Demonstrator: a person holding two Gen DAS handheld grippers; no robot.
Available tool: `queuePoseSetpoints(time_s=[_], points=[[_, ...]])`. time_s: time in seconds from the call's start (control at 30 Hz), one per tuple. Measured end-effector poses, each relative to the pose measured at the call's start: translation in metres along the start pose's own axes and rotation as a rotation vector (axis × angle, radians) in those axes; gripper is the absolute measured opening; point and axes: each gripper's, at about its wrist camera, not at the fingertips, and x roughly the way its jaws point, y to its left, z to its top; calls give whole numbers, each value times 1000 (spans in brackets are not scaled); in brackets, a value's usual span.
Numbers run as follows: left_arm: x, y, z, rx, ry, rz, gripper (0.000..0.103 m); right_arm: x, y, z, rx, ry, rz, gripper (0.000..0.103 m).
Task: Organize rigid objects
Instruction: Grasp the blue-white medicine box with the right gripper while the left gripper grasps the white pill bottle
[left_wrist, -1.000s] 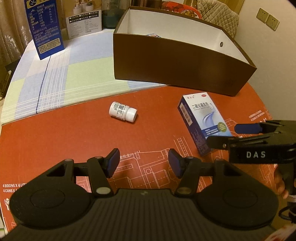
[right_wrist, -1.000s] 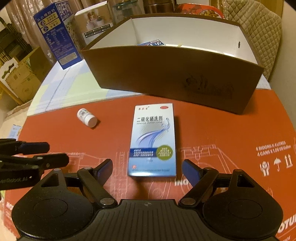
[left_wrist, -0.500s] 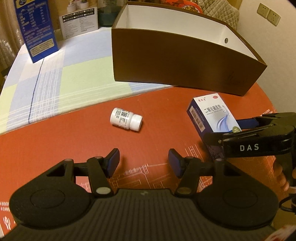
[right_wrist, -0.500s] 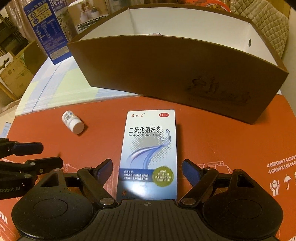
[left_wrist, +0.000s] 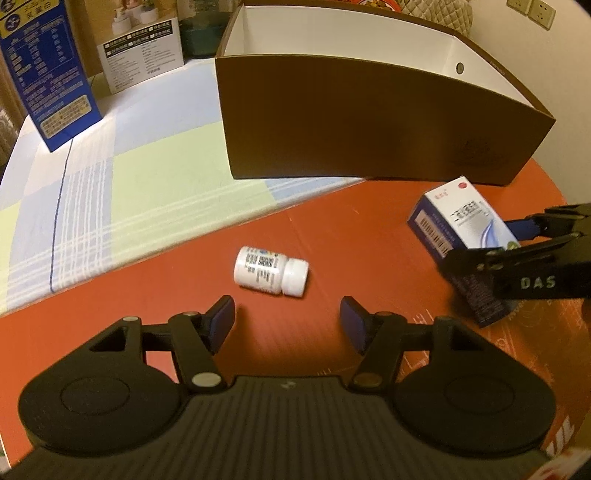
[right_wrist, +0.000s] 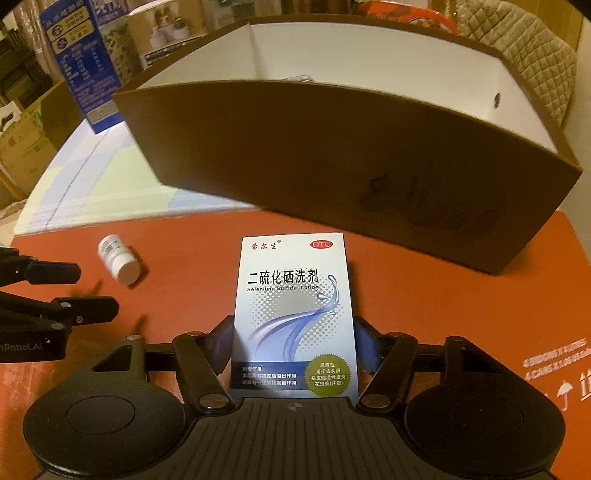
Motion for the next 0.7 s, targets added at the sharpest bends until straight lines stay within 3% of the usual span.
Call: queuePoseSetpoints(time_s=[0.3, 0.53, 0.7], points=[[16, 7, 8, 108, -42, -22, 59, -1, 0, 0, 23, 2, 2, 63], [24, 4, 13, 171, -51, -31, 42, -1, -1, 0, 31, 6, 5, 63], [24, -1, 10, 163, -49, -29, 41, -2, 0, -1, 21, 4, 5, 63]])
